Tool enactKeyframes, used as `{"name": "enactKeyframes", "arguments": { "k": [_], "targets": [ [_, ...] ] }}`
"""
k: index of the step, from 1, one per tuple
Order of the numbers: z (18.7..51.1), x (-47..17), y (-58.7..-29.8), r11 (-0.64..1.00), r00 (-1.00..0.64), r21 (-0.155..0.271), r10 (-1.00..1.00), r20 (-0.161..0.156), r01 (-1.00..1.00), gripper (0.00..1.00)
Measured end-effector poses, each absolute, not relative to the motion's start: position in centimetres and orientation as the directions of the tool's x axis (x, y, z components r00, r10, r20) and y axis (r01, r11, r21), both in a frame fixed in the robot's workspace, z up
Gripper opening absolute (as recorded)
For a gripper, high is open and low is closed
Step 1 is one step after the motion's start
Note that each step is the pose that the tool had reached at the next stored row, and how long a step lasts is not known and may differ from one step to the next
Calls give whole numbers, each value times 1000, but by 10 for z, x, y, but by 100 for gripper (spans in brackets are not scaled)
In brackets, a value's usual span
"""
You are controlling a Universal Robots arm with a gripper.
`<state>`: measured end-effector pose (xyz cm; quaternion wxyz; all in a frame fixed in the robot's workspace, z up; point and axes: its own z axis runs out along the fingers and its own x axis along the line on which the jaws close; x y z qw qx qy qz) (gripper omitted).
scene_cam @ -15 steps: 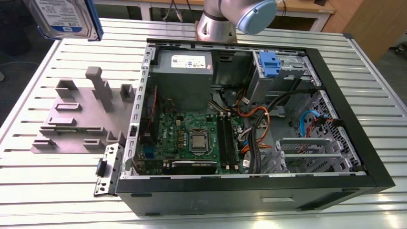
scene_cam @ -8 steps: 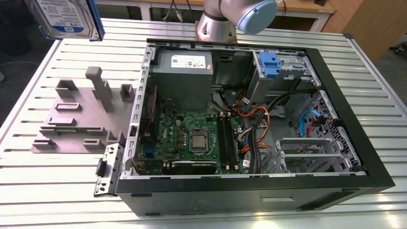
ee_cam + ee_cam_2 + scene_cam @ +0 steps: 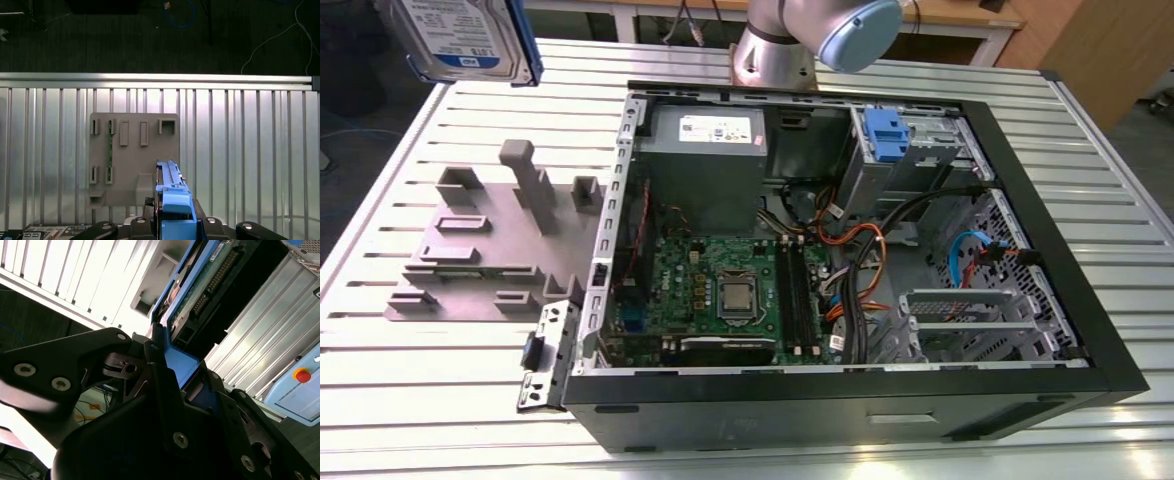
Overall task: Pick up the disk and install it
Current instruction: 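Pick up the disk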
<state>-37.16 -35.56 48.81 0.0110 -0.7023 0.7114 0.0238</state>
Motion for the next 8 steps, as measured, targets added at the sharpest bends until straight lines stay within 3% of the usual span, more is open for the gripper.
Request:
{"name": "enactKeyframes", "arguments": {
  "k": [8],
  "targets": [
    [488,-367,-356,12,-13,18,-999,-49,-1000,36]
  ]
}}
